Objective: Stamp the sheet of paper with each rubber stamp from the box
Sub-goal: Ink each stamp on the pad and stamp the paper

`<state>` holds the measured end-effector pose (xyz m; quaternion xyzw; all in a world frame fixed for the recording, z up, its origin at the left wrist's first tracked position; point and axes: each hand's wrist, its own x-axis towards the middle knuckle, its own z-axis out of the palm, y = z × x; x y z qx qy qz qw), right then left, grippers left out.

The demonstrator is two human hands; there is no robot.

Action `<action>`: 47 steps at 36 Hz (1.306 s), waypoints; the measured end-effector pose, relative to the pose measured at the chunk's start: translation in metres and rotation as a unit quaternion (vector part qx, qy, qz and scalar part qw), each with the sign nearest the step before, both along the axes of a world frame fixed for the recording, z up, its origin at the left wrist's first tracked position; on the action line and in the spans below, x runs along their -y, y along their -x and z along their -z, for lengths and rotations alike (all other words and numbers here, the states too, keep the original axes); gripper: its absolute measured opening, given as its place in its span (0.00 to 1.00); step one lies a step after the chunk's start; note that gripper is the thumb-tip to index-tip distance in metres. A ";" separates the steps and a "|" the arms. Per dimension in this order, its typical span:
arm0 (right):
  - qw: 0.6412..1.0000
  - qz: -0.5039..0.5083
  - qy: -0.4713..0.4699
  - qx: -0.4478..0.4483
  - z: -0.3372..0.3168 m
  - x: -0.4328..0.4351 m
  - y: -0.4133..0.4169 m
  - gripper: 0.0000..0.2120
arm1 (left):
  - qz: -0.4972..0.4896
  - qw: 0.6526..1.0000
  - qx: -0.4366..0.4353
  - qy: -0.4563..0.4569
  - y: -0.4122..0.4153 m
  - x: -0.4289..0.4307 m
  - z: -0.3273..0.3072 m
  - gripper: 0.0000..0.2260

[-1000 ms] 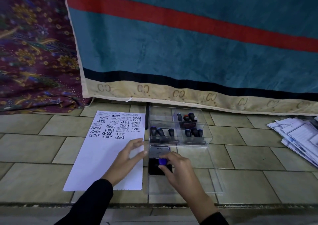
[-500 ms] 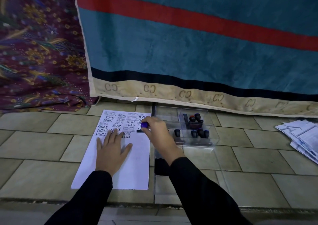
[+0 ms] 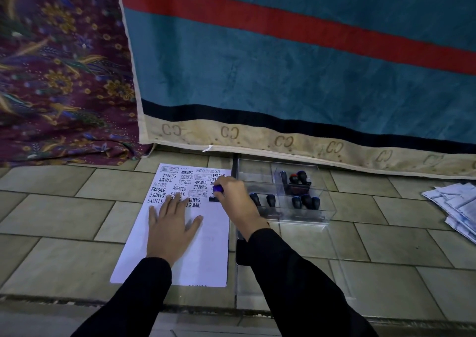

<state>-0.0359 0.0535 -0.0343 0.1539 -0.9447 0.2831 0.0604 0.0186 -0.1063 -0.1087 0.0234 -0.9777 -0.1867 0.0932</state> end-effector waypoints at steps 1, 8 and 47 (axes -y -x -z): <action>1.000 -0.001 -0.002 0.000 0.001 0.001 0.000 0.05 | 0.000 1.000 0.001 0.000 0.000 0.000 0.000 0.35; 0.999 -0.006 -0.041 -0.005 0.004 0.004 0.004 0.04 | -0.001 1.000 0.008 -0.003 -0.001 -0.002 -0.002 0.27; 0.974 0.165 0.146 -0.056 -0.023 -0.068 0.049 0.04 | -0.006 1.000 -0.012 0.010 -0.002 -0.002 -0.002 0.34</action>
